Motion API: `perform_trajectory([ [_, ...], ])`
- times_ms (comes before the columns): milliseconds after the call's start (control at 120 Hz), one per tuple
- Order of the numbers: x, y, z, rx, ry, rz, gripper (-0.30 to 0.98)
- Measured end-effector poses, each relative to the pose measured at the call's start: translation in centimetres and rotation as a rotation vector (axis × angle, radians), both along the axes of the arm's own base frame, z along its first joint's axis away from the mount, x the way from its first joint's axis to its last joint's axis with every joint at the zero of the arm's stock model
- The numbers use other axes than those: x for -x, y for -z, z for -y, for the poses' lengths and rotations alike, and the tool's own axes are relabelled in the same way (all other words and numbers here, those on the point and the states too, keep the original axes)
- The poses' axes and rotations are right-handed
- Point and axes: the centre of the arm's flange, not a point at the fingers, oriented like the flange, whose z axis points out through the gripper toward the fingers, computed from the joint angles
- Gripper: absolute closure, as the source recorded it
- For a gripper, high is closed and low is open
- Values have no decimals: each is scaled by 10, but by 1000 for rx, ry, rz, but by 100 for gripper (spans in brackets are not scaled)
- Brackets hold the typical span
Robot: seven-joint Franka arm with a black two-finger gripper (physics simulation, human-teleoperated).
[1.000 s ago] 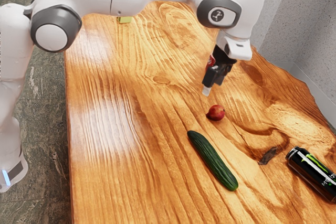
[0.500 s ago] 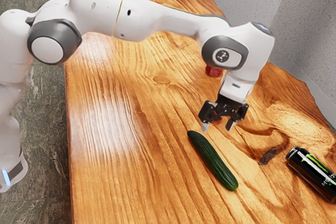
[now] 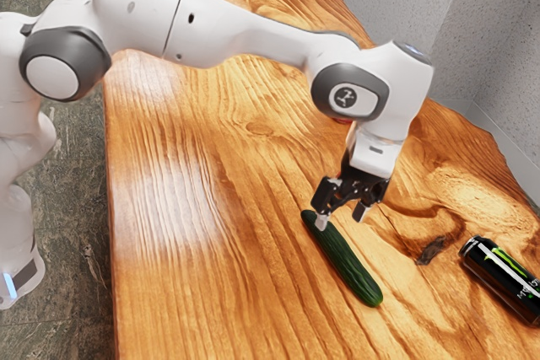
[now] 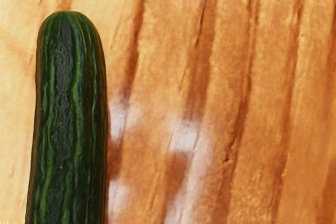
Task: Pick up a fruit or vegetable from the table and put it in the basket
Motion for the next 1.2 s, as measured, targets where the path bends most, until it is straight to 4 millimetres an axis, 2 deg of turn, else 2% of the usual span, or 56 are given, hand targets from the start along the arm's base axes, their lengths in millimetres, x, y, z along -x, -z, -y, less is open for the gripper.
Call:
perform_trajectory([
  [167,0,13,-14,-2,-87,-36,0],
  [333,-12,47,-24,5,-169,-100,0],
  [417,-16,55,-30,15,-203,-116,0],
  [733,-14,70,-24,12,-238,-151,0],
  [917,-15,68,-26,8,-244,-146,0],
  [1100,-26,39,-40,-43,-199,-55,0],
  [1200,-33,39,-49,-108,-147,-23,0],
])
